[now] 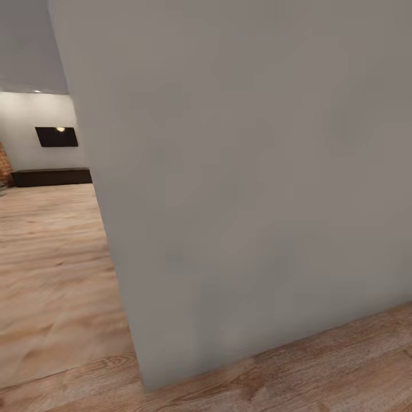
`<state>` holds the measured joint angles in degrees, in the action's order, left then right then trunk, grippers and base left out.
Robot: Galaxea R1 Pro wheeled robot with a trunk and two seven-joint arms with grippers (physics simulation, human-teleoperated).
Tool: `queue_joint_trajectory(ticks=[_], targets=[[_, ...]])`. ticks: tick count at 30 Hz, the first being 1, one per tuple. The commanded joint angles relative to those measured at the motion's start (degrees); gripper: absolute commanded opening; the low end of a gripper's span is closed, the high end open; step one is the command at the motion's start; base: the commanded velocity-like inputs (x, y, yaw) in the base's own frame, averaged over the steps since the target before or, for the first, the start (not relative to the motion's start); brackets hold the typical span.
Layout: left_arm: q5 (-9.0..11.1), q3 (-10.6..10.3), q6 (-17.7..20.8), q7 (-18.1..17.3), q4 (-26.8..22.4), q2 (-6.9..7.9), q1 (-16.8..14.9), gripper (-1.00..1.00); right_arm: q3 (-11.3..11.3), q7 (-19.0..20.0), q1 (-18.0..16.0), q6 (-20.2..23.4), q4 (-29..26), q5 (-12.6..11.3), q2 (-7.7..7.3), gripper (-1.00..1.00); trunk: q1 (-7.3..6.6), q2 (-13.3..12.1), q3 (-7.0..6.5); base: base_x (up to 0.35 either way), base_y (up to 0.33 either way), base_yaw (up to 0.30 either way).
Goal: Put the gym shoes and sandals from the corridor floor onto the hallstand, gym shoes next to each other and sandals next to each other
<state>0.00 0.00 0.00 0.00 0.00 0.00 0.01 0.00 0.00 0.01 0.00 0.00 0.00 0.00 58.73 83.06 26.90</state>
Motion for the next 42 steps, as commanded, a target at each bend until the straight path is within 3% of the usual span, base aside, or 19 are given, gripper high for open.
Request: queue_joint_trajectory(ticks=[1, 8, 19, 26, 35, 42], targets=[[-0.3, 0.1, -0.3, -0.2, -0.3, -0.29, 0.0, 1.0, 0.3, -0.2, -0.3, -0.1, -0.3, 0.3, 0.33, 1.0, 0.0, 0.0, 0.03, -0.076, -0.105, 0.0], [-0.1, 0.1, -1.3, -0.2, -0.9, -0.27, 0.0, 1.0, 0.4, -0.1, -0.4, -0.2, -1.7, 0.3, 1.15, 1.0, 0.0, 0.0, 0.03, -0.033, -0.045, 0.0], [-0.1, 0.1, -4.6, -0.2, -1.3, -0.18, 0.0, 1.0, 0.3, 0.0, -0.4, -1.0, -3.3, 0.2, 0.82, 1.0, 0.0, 0.0, 0.03, -0.002, -0.135, 0.0], [-0.1, 0.1, -4.7, -0.2, -2.4, -0.08, -0.1, 1.0, 0.3, -0.1, -0.4, -1.0, -4.9, 0.3, 0.44, 1.0, 0.0, 0.0, 0.03, 0.0, -0.265, 0.0], [-0.2, 0.1, -4.7, 0.2, -5.3, 0.64, -0.4, 1.0, 0.3, -0.3, -0.4, -2.9, -6.8, 0.4, -1.73, 1.0, 0.0, 0.0, 0.03, 0.0, -0.273, 0.0], [-0.6, 0.1, -4.9, 0.6, -7.6, 2.3, -2.5, 1.0, 0.3, -1.5, -0.5, -5.2, -9.0, 0.4, -3.98, 1.0, 0.0, 0.0, 0.03, 0.0, -0.128, 0.0]])
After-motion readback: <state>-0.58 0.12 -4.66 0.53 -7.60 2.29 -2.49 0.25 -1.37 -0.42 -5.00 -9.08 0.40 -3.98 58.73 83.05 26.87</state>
